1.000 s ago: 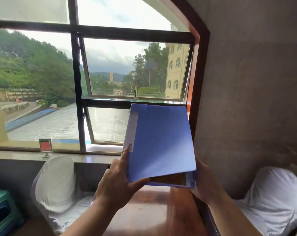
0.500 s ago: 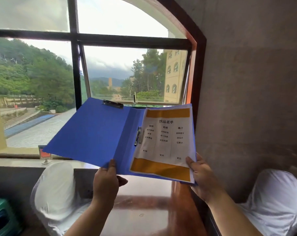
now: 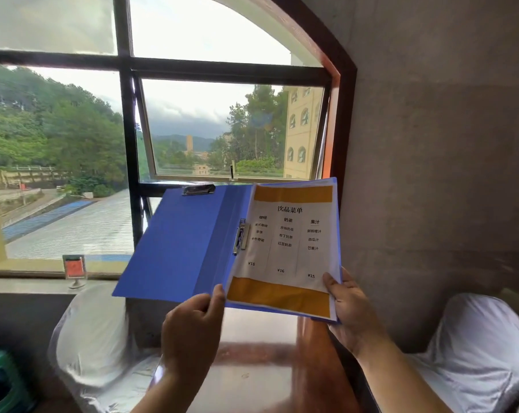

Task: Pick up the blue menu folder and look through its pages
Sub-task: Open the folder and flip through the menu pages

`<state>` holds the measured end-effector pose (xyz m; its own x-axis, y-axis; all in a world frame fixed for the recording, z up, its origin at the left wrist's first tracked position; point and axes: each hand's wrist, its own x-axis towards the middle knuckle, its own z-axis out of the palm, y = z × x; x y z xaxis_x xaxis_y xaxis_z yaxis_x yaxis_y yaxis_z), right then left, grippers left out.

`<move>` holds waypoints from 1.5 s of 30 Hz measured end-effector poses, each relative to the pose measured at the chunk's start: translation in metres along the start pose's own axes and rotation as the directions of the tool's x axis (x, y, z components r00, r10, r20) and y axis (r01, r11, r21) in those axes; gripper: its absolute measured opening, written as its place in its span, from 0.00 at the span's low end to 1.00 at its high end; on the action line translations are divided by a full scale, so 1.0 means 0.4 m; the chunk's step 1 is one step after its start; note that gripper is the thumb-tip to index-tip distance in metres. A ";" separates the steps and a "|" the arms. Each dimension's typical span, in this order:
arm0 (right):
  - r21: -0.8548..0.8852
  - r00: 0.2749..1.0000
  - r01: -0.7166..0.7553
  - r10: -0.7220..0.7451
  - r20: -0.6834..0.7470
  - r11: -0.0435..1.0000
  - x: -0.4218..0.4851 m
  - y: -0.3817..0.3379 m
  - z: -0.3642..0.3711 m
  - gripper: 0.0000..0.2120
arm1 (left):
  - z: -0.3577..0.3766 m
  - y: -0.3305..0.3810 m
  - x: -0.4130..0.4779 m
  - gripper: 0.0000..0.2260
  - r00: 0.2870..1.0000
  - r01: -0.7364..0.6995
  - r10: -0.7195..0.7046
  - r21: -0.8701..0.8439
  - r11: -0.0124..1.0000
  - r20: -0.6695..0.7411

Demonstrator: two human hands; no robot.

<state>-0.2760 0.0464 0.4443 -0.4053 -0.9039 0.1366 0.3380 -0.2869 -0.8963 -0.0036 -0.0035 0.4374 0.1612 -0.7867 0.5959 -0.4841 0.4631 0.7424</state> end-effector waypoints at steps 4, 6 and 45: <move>0.006 1.000 -0.024 0.024 0.009 1.000 -0.014 0.005 0.031 0.23 | 0.046 0.103 0.000 0.21 0.871 -0.480 0.456 0.122 0.869 0.183; 0.035 0.999 -0.031 0.030 0.019 0.999 -0.023 0.008 0.047 0.24 | 0.076 0.128 0.001 0.40 0.803 -0.515 0.394 0.189 0.836 0.448; 0.055 0.992 0.093 -0.097 0.084 0.994 -0.013 -0.026 -0.018 0.22 | -0.026 0.013 0.129 0.13 0.620 0.494 -0.765 -0.844 0.208 0.175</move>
<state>-0.2835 0.0565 0.4500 -0.3636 -0.8952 0.2576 0.3450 -0.3863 -0.8554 0.0110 -0.0375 0.4753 0.3198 -0.9135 -0.2516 0.7052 0.0521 0.7071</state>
